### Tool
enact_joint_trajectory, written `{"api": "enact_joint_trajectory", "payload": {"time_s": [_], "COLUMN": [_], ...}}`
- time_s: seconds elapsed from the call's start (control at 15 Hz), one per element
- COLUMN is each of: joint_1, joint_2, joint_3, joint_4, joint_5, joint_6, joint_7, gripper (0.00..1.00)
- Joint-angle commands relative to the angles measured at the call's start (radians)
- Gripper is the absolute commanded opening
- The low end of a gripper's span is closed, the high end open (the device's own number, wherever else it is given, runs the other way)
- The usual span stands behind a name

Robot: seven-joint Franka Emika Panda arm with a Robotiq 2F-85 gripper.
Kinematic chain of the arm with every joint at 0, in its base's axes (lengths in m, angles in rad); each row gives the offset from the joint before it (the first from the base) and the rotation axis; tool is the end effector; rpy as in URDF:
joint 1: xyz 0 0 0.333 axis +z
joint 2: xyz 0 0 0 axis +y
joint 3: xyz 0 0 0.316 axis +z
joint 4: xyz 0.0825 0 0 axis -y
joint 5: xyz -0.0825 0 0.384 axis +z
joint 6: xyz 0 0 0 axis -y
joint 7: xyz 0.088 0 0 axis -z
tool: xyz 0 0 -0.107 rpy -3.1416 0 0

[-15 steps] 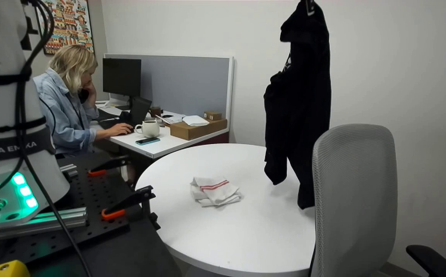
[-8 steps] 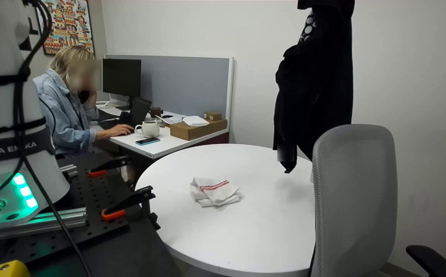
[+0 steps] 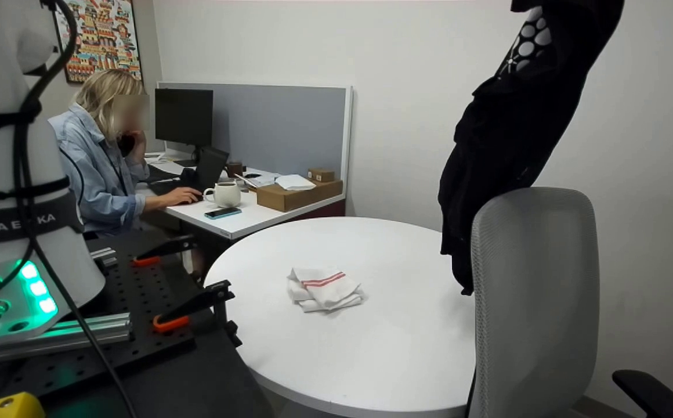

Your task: Hang the black t-shirt on the backrest of the grey chair on the right

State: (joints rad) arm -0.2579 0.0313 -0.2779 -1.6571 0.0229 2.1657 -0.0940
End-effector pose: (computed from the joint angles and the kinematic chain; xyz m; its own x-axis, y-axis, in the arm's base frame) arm 0.5266 -0.3086 0.6292 0.8036 -0.3781 0.4597 -0.4392 -0.8979 0.0291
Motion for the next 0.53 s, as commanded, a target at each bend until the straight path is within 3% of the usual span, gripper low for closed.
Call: {"api": "enact_joint_trajectory", "payload": {"time_s": [0.0,0.13,0.2,0.33,0.47], "joint_1": [-0.052,-0.096,-0.117,-0.164,-0.206], "joint_2": [0.111,0.181,0.209,0.273,0.322], "joint_3": [-0.027,-0.039,-0.04,-0.037,-0.027], "joint_4": [0.074,0.091,0.095,0.11,0.127], "joint_5": [0.053,0.1,0.119,0.159,0.188], "joint_6": [-0.011,-0.018,-0.022,-0.023,-0.026], "joint_7": [-0.082,-0.115,-0.127,-0.153,-0.168], "gripper": [0.02,0.02,0.31,0.37,0.52]}}
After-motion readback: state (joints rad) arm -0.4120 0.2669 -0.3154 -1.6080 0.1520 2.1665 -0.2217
